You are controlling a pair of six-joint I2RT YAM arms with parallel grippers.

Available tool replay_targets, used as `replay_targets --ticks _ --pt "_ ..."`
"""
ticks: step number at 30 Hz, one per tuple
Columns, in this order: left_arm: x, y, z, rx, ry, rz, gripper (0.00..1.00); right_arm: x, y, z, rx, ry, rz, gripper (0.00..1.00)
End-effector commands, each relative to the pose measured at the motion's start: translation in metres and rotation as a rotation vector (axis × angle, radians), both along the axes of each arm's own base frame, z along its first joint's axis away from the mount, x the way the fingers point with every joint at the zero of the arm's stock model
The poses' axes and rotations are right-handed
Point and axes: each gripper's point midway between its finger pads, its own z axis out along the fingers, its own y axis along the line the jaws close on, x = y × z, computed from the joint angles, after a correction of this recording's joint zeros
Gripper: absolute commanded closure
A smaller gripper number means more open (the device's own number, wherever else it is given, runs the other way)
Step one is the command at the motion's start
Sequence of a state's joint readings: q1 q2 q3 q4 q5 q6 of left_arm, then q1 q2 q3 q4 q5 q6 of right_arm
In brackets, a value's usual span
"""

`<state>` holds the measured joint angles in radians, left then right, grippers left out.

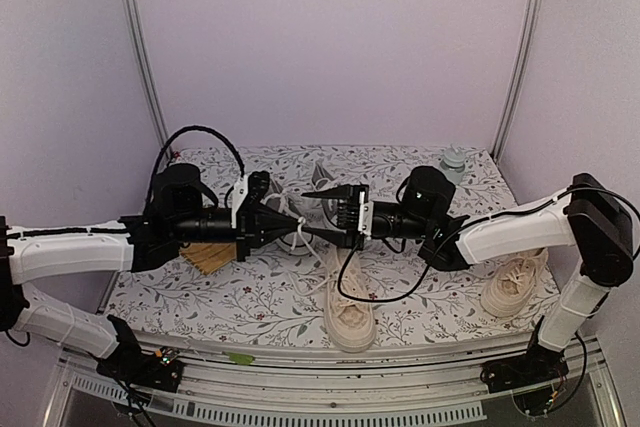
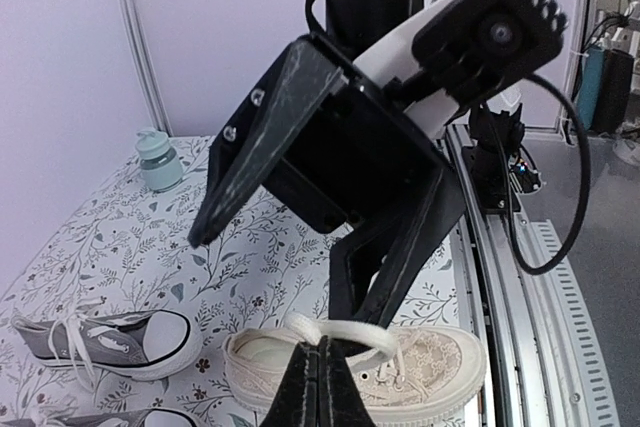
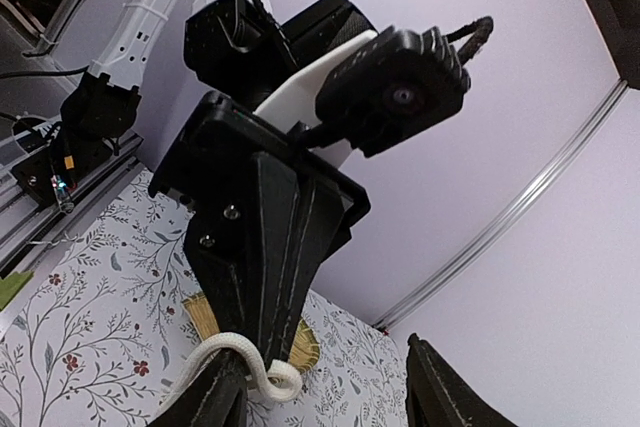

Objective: Tie the shoes
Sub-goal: Pass from the left arm to the right

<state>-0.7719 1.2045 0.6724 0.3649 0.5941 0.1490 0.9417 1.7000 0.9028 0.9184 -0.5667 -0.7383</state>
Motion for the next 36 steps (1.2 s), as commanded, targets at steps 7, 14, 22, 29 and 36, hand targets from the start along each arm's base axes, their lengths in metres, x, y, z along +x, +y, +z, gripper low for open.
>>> replay_targets --ticks 7,14,22,29,36 --pt "0.012 -0.005 -0.004 0.002 0.007 0.020 1.00 -0.010 -0.002 0.018 0.042 0.000 0.040 0.57" --pt "0.012 -0.005 -0.007 0.000 0.014 0.026 1.00 -0.004 0.000 0.007 -0.003 0.060 0.020 0.85" --pt "0.022 0.005 -0.004 0.038 -0.045 0.104 1.00 0.018 -0.016 0.004 -0.103 0.268 0.016 0.66" --pt "0.020 0.005 -0.010 0.075 -0.053 0.090 1.00 0.016 -0.010 -0.018 -0.184 0.419 0.051 0.47" --pt "0.016 0.005 -0.007 0.066 -0.046 0.073 1.00 0.028 0.011 -0.026 -0.190 0.510 0.062 0.60"
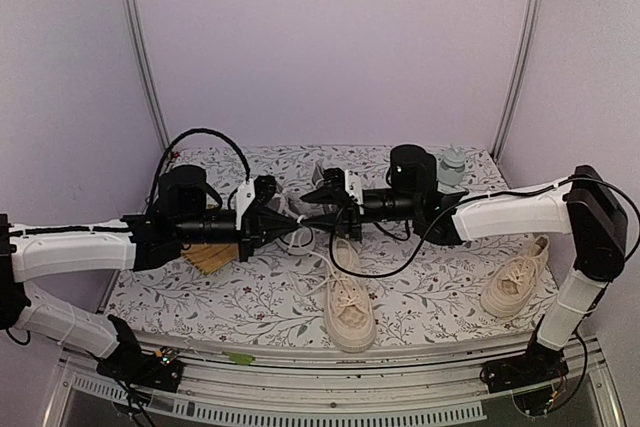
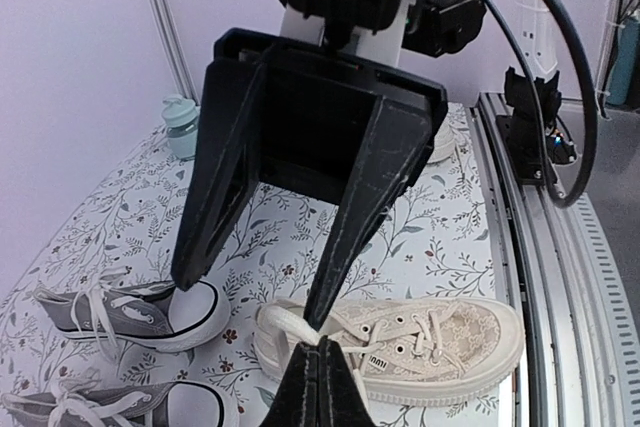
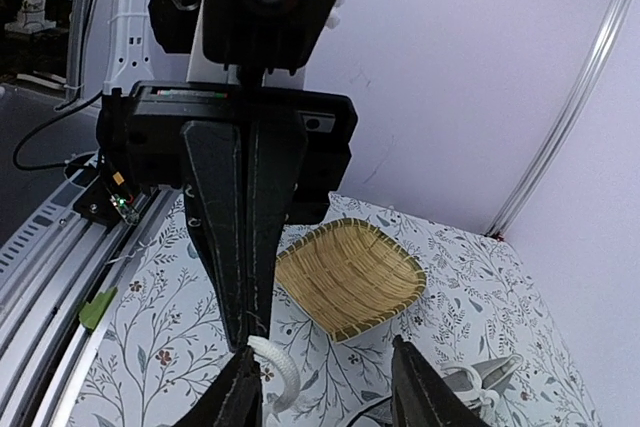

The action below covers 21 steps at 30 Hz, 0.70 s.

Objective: Tie the shoes
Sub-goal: Pass from the left arm to the right

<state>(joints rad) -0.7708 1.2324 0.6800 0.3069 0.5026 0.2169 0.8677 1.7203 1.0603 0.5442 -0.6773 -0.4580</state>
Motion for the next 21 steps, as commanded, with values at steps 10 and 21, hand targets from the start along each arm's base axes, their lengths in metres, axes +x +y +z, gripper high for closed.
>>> replay_targets --ticks 10,21 --pt "-0.005 0.003 0.012 -0.027 -0.017 -0.016 1.00 -0.005 0.009 -0.020 -0.062 0.111 0.044 0.88" --pt "0.039 0.036 -0.022 0.011 0.202 0.369 0.43 0.005 -0.022 -0.013 -0.083 0.262 -0.114 1.00"
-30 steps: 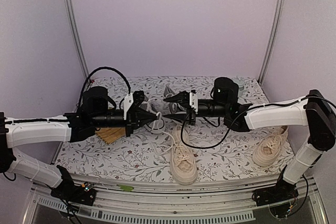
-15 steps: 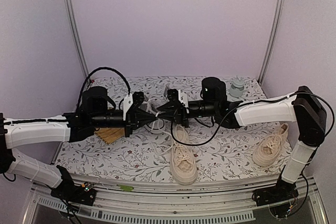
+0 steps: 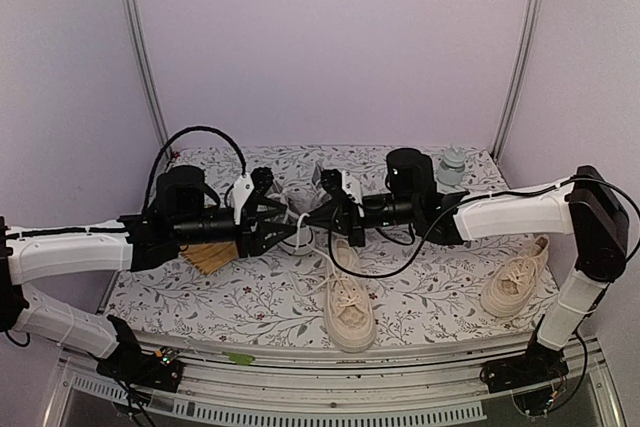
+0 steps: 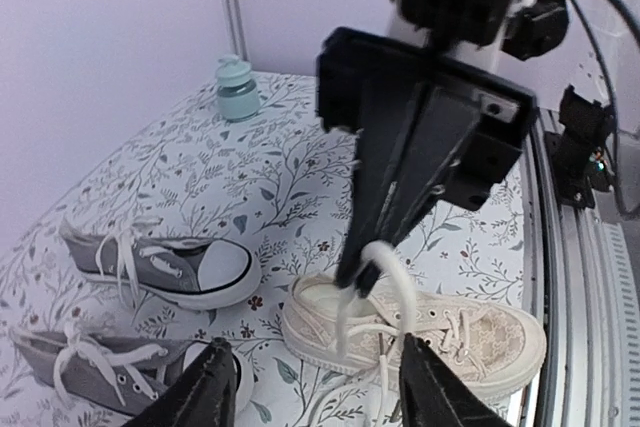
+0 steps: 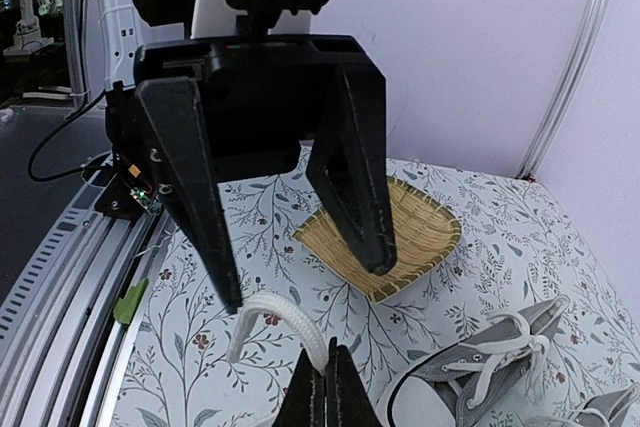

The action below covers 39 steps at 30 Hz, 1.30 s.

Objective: Tie the shoes
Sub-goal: Pass from the left arm to the right, then pick up the shoelace from the center of the board.

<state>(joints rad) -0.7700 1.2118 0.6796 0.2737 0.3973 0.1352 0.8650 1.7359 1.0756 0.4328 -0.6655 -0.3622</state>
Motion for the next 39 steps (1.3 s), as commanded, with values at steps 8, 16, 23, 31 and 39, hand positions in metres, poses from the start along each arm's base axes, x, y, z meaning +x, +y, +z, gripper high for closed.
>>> replay_targets --ticks 8,16,23,31,39 --pt "0.031 0.051 -0.120 0.053 0.536 0.492 0.58 -0.014 -0.051 -0.004 -0.057 0.287 -0.179 1.00" --pt "0.049 0.024 -0.187 0.240 0.671 0.503 0.42 -0.014 -0.060 -0.010 -0.079 0.302 -0.227 1.00" --pt "0.046 0.012 -0.206 0.295 0.730 0.468 0.58 -0.014 -0.065 -0.013 -0.096 0.298 -0.250 1.00" --pt "0.024 0.016 -0.215 0.407 0.760 0.467 0.54 -0.012 -0.067 -0.013 -0.105 0.274 -0.257 1.00" --pt "0.014 0.007 -0.228 0.450 0.788 0.418 1.00 -0.011 -0.068 -0.014 -0.117 0.273 -0.269 1.00"
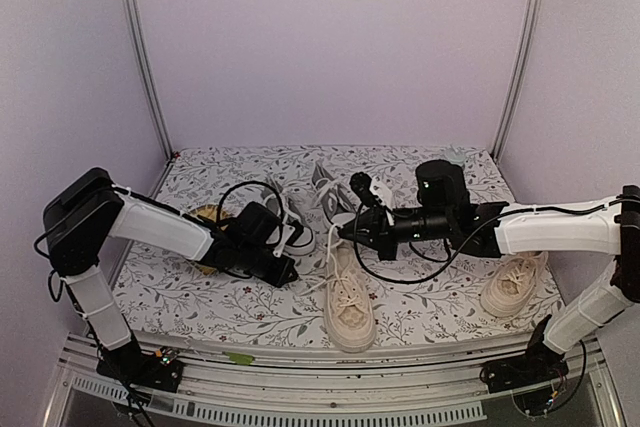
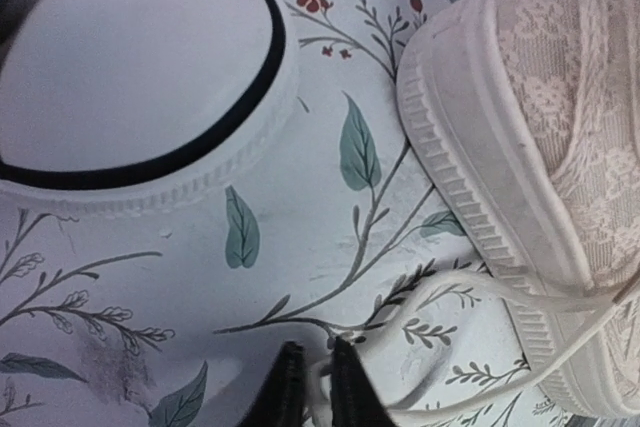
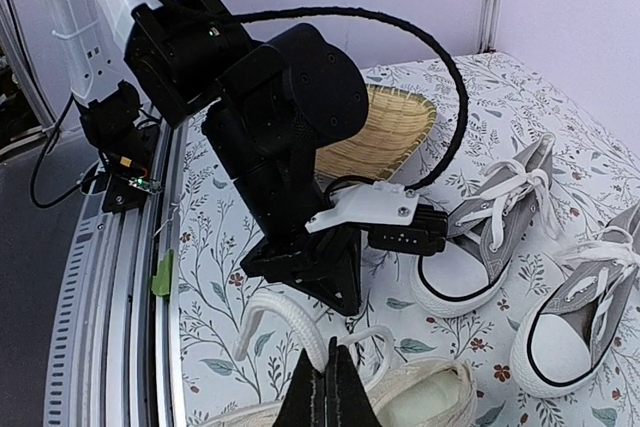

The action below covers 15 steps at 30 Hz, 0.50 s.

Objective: Tie the shoes
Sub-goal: Pick up the shoelace from the center of the board.

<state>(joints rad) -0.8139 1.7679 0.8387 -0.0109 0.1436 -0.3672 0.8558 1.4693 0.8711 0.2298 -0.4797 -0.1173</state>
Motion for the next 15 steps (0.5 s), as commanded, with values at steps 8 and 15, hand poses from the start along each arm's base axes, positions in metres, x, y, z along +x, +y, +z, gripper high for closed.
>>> replay_targets --ticks 8,15 --pt "0.005 -0.031 0.079 -0.047 -0.330 -0.126 1.00 -0.008 -0.008 0.017 0.010 0.019 0.007 1.00" --pt "-0.003 -0.062 0.174 -0.205 -0.646 -0.278 1.00 -0.031 -0.023 0.020 0.011 0.019 0.066 0.99"
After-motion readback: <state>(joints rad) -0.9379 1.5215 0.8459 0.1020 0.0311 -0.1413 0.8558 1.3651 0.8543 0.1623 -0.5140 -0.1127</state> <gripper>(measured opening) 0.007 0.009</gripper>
